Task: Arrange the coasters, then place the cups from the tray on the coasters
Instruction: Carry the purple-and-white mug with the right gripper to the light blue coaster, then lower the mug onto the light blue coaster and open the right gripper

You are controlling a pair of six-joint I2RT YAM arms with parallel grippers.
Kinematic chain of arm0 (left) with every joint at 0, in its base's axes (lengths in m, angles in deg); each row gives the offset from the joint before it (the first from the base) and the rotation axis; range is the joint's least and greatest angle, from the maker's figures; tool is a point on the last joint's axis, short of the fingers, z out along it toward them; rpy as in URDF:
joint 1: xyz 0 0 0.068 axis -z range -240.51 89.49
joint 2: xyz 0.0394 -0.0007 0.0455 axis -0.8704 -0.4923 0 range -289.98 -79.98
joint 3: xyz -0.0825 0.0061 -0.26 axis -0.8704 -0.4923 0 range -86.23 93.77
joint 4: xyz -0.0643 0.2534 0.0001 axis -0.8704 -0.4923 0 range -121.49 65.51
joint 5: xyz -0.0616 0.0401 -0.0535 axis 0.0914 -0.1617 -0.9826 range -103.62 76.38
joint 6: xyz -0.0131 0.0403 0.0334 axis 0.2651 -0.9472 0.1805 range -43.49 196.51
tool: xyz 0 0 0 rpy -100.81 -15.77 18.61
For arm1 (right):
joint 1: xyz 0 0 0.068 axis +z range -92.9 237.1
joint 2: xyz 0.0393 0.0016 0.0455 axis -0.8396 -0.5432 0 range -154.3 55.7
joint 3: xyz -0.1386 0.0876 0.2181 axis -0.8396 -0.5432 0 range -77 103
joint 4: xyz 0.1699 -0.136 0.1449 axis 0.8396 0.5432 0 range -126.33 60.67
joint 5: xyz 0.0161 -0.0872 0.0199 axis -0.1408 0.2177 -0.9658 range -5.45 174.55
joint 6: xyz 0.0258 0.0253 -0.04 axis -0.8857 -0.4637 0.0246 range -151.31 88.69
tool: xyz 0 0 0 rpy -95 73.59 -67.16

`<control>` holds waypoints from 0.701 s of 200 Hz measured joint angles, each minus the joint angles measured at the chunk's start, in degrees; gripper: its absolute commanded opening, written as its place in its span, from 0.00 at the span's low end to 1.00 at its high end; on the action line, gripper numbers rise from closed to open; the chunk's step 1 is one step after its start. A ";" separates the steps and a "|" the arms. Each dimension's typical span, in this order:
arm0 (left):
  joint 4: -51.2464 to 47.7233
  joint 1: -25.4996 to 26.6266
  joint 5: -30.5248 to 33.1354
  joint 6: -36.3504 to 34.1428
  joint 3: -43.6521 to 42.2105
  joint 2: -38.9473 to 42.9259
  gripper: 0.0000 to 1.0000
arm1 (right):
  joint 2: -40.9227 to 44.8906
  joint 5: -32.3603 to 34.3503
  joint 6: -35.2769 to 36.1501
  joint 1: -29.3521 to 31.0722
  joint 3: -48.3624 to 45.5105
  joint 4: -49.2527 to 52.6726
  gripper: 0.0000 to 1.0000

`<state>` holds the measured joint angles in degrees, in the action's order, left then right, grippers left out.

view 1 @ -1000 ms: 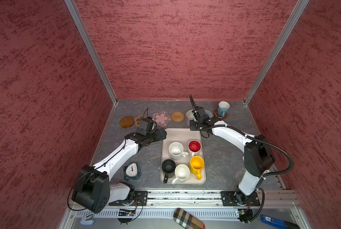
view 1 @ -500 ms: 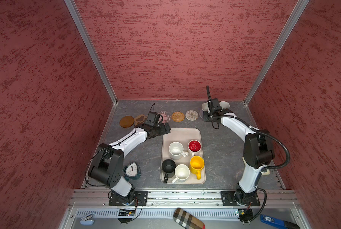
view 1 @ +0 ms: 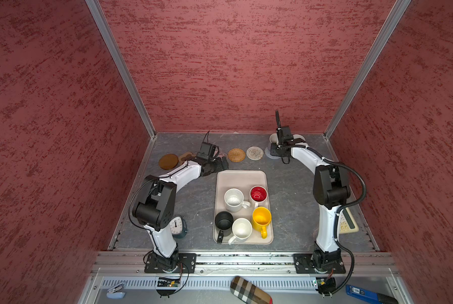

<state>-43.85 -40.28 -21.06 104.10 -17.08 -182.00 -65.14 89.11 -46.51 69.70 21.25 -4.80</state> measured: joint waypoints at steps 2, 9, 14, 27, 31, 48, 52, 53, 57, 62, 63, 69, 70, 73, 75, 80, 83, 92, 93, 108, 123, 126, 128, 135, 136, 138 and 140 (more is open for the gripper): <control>0.00 0.00 0.00 -0.02 0.00 0.00 1.00 | -0.09 0.00 0.04 0.00 0.11 0.02 0.00; 0.02 -0.09 0.02 -0.02 0.00 -0.09 1.00 | -0.48 0.00 0.20 0.00 0.52 0.26 0.00; 0.04 -0.11 0.00 -0.02 0.00 -0.09 1.00 | -0.70 0.02 0.26 0.00 0.74 0.35 0.00; 0.24 -0.20 0.00 -0.04 0.00 -0.09 1.00 | -1.14 0.04 0.52 0.00 1.05 0.42 0.00; 0.26 -0.24 0.00 -0.04 0.00 -0.09 1.00 | -1.22 0.04 0.61 0.00 1.11 0.50 0.00; 0.37 -0.35 0.00 -0.04 0.00 -0.09 1.00 | -1.60 0.17 0.76 -0.02 1.46 0.90 0.00; 0.42 -0.35 0.00 -0.02 0.00 -0.09 1.00 | -1.68 0.22 0.83 -0.02 1.51 0.90 0.00; 0.44 -0.35 0.00 -0.04 0.00 -0.09 1.00 | -1.70 0.22 0.85 -0.02 1.51 0.90 0.00; 0.50 -0.37 0.00 -0.02 0.00 -0.09 1.00 | -1.79 0.24 0.90 -0.04 1.55 0.92 0.00; 0.55 -0.39 0.00 -0.02 0.00 -0.09 1.00 | -1.88 0.31 0.94 -0.07 1.55 0.92 0.00; 0.57 -0.39 0.00 -0.02 0.00 -0.09 1.00 | -1.90 0.35 0.96 -0.09 1.55 0.90 0.00; 0.59 -0.39 0.00 -0.02 0.00 -0.09 1.00 | -2.01 0.48 1.09 -0.13 1.57 0.92 0.00; 0.59 -0.42 0.00 -0.04 0.00 -0.09 1.00 | -2.05 0.55 1.11 -0.15 1.57 0.92 0.00; 0.61 -0.42 0.00 -0.02 0.00 -0.09 1.00 | -2.12 0.63 1.14 -0.20 1.60 0.96 0.00; 0.61 -0.42 -0.02 -0.02 0.00 -0.09 1.00 | -2.19 0.70 1.16 -0.24 1.64 0.98 0.00; 0.66 -0.42 0.00 -0.02 0.00 -0.09 1.00 | -2.34 0.79 1.22 -0.28 1.73 1.03 0.00; 0.68 -0.42 0.00 -0.02 0.00 -0.09 1.00 | -2.47 0.83 1.29 -0.31 1.81 1.05 0.00; 0.74 -0.42 0.00 -0.02 0.00 -0.09 1.00 | -2.84 1.01 1.38 -0.37 2.16 1.16 0.00; 0.74 -0.42 0.00 -0.02 0.00 -0.09 1.00 | -2.86 1.01 1.40 -0.39 2.21 1.18 0.00; 0.81 -0.42 0.00 -0.02 0.00 -0.09 1.00 | -3.06 1.11 1.55 -0.44 2.32 1.29 0.00; 0.85 -0.42 0.00 -0.02 0.00 -0.09 1.00 | -3.06 1.11 1.57 -0.44 2.32 1.33 0.00; 0.87 -0.42 0.00 -0.02 0.00 -0.09 1.00 | -3.06 1.11 1.57 -0.44 2.32 1.31 0.00; 0.87 -0.42 0.00 -0.02 0.00 -0.09 1.00 | -3.06 1.11 1.57 -0.44 2.32 1.31 0.00; 0.94 -0.42 0.00 -0.02 0.00 -0.09 1.00 | -3.06 1.11 1.57 -0.44 2.32 1.33 0.00; 0.94 -0.42 0.00 -0.02 0.00 -0.09 1.00 | -3.06 1.11 1.57 -0.44 2.32 1.31 0.00; 0.96 -0.42 0.00 -0.02 0.00 -0.09 1.00 | -3.06 1.11 1.57 -0.44 2.32 1.33 0.00; 0.96 -0.42 0.00 -0.02 -0.02 -0.09 1.00 | -3.06 1.11 1.57 -0.44 2.32 1.33 0.00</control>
<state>-42.89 -40.70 -21.06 104.08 -17.10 -182.09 -68.20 90.22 -44.93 69.26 23.57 -3.47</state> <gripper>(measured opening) 0.996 0.169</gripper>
